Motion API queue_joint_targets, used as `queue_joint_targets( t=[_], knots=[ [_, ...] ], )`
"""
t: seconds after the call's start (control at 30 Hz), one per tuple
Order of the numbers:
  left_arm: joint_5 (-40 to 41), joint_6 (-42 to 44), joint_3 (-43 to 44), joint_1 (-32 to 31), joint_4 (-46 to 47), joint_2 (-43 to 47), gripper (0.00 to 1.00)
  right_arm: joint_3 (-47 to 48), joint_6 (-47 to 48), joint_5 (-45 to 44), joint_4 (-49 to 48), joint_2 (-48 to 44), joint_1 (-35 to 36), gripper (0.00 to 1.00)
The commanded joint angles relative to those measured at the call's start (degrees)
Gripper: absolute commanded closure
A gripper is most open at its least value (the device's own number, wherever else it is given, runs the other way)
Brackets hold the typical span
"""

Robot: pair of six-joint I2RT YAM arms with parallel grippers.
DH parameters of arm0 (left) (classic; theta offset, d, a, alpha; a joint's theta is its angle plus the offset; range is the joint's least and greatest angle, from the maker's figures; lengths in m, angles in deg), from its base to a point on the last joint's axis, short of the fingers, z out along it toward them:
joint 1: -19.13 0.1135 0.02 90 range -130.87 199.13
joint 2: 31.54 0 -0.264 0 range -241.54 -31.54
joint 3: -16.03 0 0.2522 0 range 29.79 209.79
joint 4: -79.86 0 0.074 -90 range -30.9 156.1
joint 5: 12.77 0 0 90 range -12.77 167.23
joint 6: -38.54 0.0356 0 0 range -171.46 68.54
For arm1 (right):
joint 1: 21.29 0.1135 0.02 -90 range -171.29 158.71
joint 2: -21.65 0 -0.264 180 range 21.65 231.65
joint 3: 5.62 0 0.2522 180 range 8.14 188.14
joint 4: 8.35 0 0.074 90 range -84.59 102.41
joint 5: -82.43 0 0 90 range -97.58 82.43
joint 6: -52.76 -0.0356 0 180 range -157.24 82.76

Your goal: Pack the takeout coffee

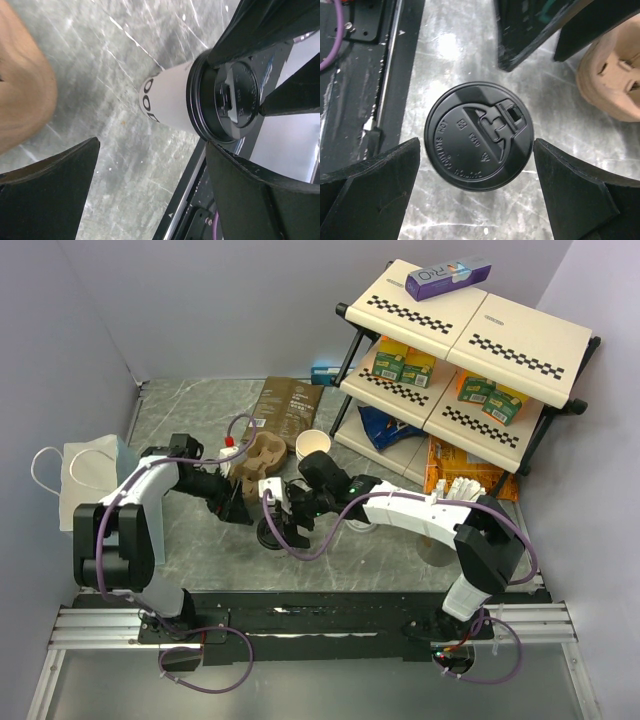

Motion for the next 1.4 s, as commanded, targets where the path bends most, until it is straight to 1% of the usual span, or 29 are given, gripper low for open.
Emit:
queue_joint_targets(
  t=[0.0, 0.17, 0.37, 0.47, 0.67, 1.0, 1.07, 1.17, 1.37],
  knots=[
    [-1.73, 5.1, 2.1, -0.66, -3.57, -1.09, 0.07, 2.71, 1.01, -1.79, -3.36, -0.44, 0.6, 0.0],
    [-2.69, 5.72, 2.72, -0.83, -4.88, -2.23, 0.07, 2.8, 1.1, -1.8, -3.62, 0.09, 0.51, 0.0],
    [-4.54, 6.24, 3.42, -2.68, -5.85, -3.55, 0.06, 2.71, 1.71, 2.59, -3.01, -0.09, 0.51, 0.0],
    [-4.19, 5.46, 3.42, -3.73, -5.41, -3.82, 0.06, 2.97, 3.3, 4.7, -0.98, 0.26, 0.51, 0.0],
    [-2.61, 2.12, 3.25, -4.87, -2.69, -4.78, 0.06, 2.88, 4.53, 5.24, -0.1, 0.88, 0.51, 0.01],
    [0.47, -1.58, 3.33, -5.58, -0.14, -6.89, 0.08, 3.15, 4.0, 3.04, 0.33, 3.07, 0.6, 0.08],
    [0.65, -2.1, 3.42, -5.84, 0.3, -7.07, 0.08, 3.24, 4.0, 3.13, 0.43, 3.34, 0.6, 0.1],
    [0.73, -3.07, 3.25, -6.45, 1.09, -7.16, 0.09, 2.97, 4.0, 3.65, 0.69, 3.69, 0.6, 0.15],
    [-0.41, -3.77, 3.16, -7.16, 1.62, -7.42, 0.08, 2.54, 4.35, 3.39, 1.13, 4.48, 0.6, 0.21]
  ],
)
